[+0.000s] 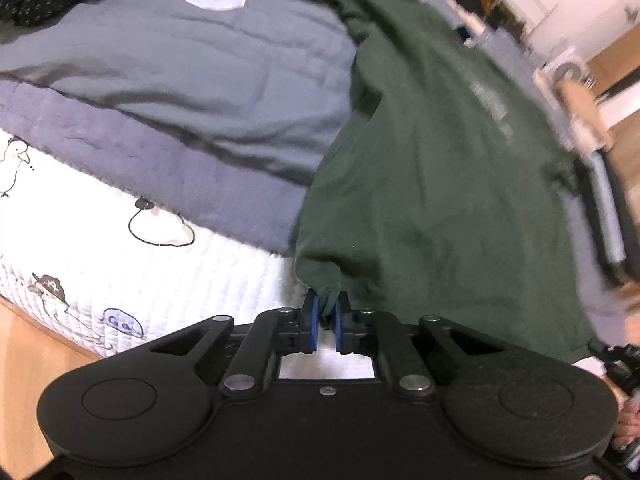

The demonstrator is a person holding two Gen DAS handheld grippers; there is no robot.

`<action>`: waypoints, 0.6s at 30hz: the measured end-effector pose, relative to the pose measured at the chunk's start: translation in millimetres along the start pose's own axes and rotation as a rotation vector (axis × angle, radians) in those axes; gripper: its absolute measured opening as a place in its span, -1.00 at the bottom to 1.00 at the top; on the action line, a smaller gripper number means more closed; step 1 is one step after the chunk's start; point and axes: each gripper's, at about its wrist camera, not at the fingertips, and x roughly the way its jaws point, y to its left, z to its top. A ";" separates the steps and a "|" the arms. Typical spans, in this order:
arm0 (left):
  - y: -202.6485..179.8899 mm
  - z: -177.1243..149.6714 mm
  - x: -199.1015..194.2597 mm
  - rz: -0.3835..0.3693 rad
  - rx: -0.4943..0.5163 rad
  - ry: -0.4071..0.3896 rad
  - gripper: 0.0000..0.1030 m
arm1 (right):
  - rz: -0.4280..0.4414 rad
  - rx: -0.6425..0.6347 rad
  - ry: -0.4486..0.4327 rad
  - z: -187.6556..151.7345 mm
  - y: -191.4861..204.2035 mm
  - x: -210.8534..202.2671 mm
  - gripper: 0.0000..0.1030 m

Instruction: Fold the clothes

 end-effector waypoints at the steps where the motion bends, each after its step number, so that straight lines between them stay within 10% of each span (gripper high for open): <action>1: 2.1 0.5 -6.9 -0.025 -0.014 -0.010 -0.85 | 0.033 0.017 -0.013 0.5 0.1 -7.9 -0.81; 18: 5.3 -1.3 -65.8 -0.140 -0.037 -0.103 -0.87 | 0.143 0.096 -0.066 0.0 -2.7 -45.0 -0.82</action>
